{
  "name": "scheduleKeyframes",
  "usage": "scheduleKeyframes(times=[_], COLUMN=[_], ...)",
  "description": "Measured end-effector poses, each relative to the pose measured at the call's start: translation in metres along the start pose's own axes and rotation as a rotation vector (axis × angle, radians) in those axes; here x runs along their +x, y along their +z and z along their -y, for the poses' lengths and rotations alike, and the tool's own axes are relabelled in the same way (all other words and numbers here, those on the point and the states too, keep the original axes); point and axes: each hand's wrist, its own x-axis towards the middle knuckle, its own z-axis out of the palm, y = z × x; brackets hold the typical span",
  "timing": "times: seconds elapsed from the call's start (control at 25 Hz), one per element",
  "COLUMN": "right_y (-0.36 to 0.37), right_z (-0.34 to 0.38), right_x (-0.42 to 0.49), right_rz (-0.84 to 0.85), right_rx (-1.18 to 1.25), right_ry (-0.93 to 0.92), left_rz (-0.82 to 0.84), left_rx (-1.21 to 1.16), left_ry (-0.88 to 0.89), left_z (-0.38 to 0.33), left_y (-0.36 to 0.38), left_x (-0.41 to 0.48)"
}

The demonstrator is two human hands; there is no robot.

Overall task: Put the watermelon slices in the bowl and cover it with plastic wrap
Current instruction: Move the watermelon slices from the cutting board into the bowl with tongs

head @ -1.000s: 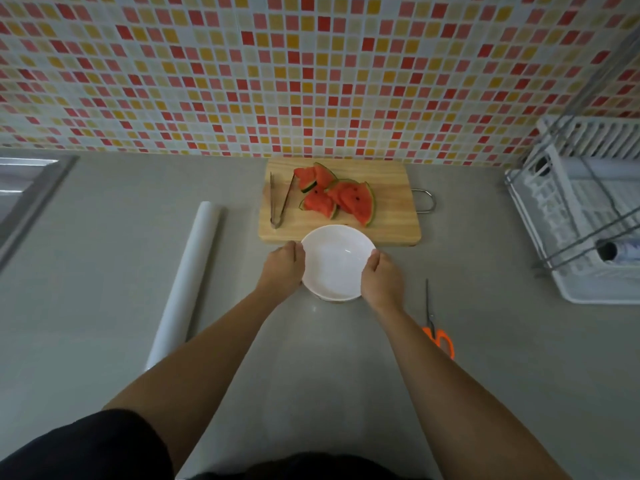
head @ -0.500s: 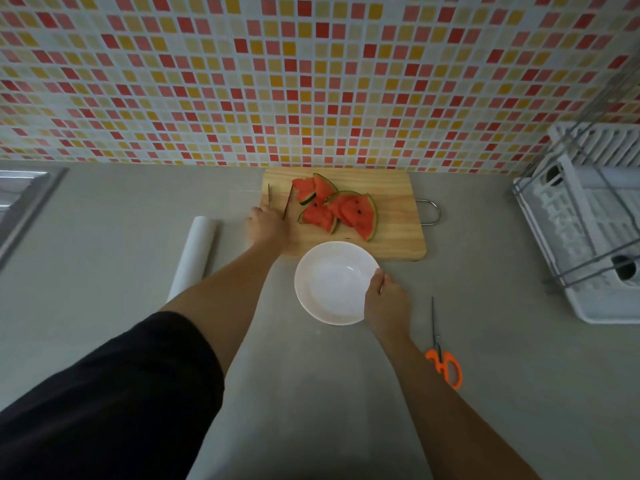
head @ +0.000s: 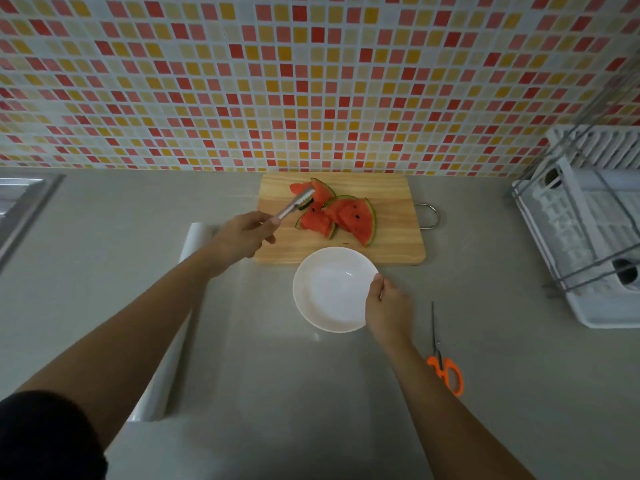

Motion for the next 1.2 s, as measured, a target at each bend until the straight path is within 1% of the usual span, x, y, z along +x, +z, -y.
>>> scheduleKeyframes(times=[0.08,0.24,0.4,0.6,0.68,0.76,0.88,1.08,1.2], right_y=[-0.001,-0.001,0.0,0.001,0.001,0.001,0.002,0.003,0.002], right_z=[0.0,-0.002,-0.003,-0.005,-0.005,-0.005,-0.007,-0.008,-0.007], right_x=[0.002,0.003,0.003,0.003,0.002,0.002,0.002,0.003,0.003], right_rz=[-0.003,-0.018,-0.025,-0.039,-0.057,-0.052,-0.042,-0.033,-0.017], right_rx=[-0.013,-0.004,-0.007,0.012,0.021,0.036,0.041,0.062,0.072], right_ry=[0.005,-0.016,-0.013,-0.013,-0.013,0.003,0.019,-0.001,0.004], left_rz=[0.034,-0.003,-0.044,-0.026,-0.047,-0.075,-0.133,-0.221,-0.248], left_rx=[0.031,0.135,0.159,0.044,-0.016,-0.022,0.07,0.349,0.395], left_ry=[-0.024,-0.055,-0.083,-0.076,-0.102,-0.113,-0.07,0.105,0.15], left_z=[-0.005,-0.014,-0.021,-0.03,-0.034,-0.037,-0.04,-0.047,-0.051], left_y=[-0.006,0.0,0.016,0.033,0.038,0.039,0.034,0.024,0.016], left_x=[-0.001,0.011,0.027,0.039,0.042,0.045,0.044,0.034,0.024])
